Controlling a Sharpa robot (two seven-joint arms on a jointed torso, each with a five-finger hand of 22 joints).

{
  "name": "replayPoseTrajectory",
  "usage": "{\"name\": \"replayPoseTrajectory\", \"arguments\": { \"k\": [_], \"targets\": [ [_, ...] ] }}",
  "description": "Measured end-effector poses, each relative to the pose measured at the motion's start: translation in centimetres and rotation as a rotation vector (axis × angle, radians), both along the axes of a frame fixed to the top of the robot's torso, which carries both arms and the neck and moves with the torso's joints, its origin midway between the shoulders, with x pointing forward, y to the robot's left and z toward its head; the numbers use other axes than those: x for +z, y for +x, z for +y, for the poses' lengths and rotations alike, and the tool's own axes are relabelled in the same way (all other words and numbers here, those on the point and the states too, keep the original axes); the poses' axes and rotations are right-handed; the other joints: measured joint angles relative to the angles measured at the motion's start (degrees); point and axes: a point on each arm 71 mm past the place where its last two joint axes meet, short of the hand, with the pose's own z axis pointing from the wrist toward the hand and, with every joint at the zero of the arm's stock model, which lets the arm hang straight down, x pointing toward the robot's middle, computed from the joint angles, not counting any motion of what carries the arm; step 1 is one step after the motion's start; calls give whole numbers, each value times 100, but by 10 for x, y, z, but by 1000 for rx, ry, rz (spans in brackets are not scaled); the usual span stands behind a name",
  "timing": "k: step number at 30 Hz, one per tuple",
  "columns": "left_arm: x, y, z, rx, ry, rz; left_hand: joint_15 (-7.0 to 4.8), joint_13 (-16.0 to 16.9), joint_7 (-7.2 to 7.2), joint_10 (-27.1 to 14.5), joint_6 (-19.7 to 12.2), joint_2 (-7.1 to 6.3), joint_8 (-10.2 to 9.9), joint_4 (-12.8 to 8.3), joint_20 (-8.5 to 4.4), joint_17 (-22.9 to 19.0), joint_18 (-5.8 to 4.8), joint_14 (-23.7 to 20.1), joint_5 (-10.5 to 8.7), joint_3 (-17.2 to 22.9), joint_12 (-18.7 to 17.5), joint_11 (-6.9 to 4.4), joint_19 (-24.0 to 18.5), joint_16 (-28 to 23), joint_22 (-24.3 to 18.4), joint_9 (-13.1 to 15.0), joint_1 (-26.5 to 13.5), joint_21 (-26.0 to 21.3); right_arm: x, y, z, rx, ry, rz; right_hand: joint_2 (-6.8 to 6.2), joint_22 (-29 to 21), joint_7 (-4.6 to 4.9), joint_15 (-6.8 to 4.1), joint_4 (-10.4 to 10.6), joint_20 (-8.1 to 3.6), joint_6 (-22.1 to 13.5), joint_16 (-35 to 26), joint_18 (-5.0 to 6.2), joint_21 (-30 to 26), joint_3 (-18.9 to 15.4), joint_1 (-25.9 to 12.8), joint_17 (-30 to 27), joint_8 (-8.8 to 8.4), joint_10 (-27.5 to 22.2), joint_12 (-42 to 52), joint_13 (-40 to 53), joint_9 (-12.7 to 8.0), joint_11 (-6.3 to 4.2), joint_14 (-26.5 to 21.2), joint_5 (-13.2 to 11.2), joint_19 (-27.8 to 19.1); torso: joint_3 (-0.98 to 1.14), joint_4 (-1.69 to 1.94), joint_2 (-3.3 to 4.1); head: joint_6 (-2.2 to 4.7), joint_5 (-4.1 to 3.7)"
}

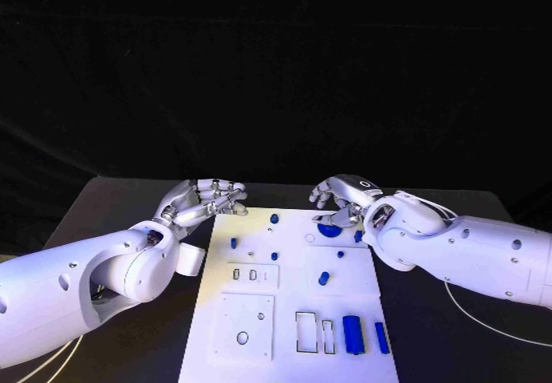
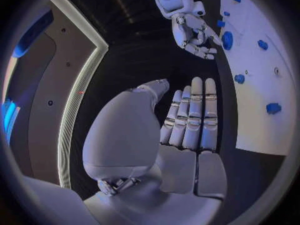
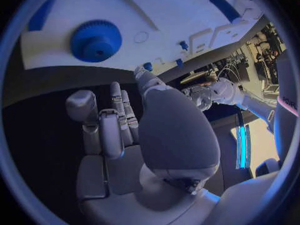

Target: Assemble the parts on the task board

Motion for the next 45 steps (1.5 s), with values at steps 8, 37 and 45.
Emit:
{"name": "replayPoseTrajectory", "arguments": {
  "k": [8,37,45],
  "targets": [
    [-1,2,-1,-3,-1,1,0,0,0,8,0,0,0,0,0,7,0,0,-7,0,0,8,0,0,0,0,0,0,5,-6,-44,-96,23,48,-315,400,-230,-271,414,-199,32,139,-52,244,-57,8,300,132,993,1134,761,67,-257,-2,91,199,26,-41,-34,-3,-88],
    [-3,3,-1,-14,0,11,20,0,0,8,0,8,0,0,0,20,0,-21,-6,0,0,8,0,0,5,-4,-8,0,-16,8,-37,-145,28,250,-45,1272,-196,-236,528,-186,-301,528,-155,725,-822,-76,666,599,1732,6585,6784,253,-268,-11,521,534,29,-47,-21,-86,-101],
    [-3,3,-1,-14,1,14,20,0,0,8,0,24,0,0,0,24,0,-21,-6,0,0,8,0,0,4,-5,-23,0,-19,8,-36,-145,24,276,8,1322,-219,-237,515,-166,-233,538,-153,750,-774,-84,665,622,1882,6749,6801,258,-278,-12,544,554,30,-42,-25,-96,-130]
  ]
}}
